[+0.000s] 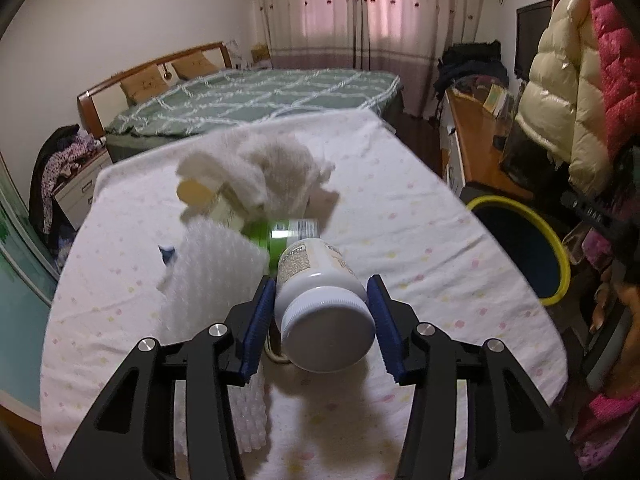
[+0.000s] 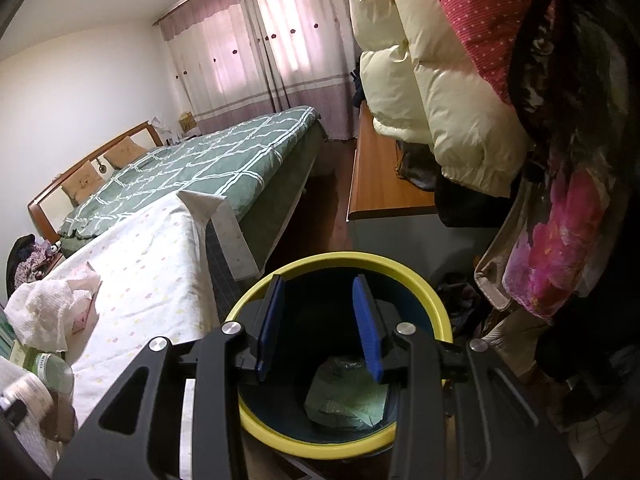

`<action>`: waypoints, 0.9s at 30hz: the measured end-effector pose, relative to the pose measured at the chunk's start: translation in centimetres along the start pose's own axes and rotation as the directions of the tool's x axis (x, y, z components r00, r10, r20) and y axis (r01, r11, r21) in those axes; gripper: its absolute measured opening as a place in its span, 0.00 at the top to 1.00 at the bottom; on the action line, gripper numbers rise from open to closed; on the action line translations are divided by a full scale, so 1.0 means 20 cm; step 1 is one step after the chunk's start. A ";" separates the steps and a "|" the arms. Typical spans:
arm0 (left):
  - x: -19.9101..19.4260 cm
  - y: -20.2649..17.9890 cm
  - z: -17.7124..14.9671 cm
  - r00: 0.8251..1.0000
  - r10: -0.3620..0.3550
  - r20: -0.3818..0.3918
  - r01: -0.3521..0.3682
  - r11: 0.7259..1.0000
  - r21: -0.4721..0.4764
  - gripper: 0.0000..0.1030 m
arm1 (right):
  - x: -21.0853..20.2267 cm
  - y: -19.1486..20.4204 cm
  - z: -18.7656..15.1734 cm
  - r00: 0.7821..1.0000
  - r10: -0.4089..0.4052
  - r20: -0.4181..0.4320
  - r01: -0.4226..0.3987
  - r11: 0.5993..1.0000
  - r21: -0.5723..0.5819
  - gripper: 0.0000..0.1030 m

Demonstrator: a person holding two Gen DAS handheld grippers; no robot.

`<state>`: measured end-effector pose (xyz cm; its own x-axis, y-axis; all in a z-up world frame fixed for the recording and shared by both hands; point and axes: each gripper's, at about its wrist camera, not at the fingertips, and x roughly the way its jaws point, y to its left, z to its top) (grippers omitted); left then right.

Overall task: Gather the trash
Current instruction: 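Carry the white pill bottle over the bin and open the left tool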

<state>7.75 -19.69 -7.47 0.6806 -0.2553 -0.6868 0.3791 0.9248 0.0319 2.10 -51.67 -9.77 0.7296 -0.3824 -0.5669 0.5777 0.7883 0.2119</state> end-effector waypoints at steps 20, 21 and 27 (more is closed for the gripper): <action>0.28 -0.76 0.29 0.960 -0.273 -0.068 0.281 0.944 0.172 0.54 | -0.16 -0.30 -0.03 0.995 -0.096 0.009 0.096 0.995 0.027 0.67; 0.30 -0.80 0.29 0.956 -0.283 -0.077 0.292 0.940 0.178 0.54 | -0.17 -0.32 -0.03 0.995 -0.100 0.011 0.100 0.995 0.028 0.67; 0.40 -1.06 0.29 0.942 -0.311 -0.125 0.333 0.913 0.237 0.54 | -0.21 -0.40 -0.02 0.993 -0.119 0.015 0.118 0.992 0.033 0.66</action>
<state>8.82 -42.95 -9.52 0.4446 -0.4928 -0.7480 0.7214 0.6920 -0.0271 -5.68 -56.14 -9.44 0.6610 -0.4806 -0.5762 0.6719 0.7209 0.1695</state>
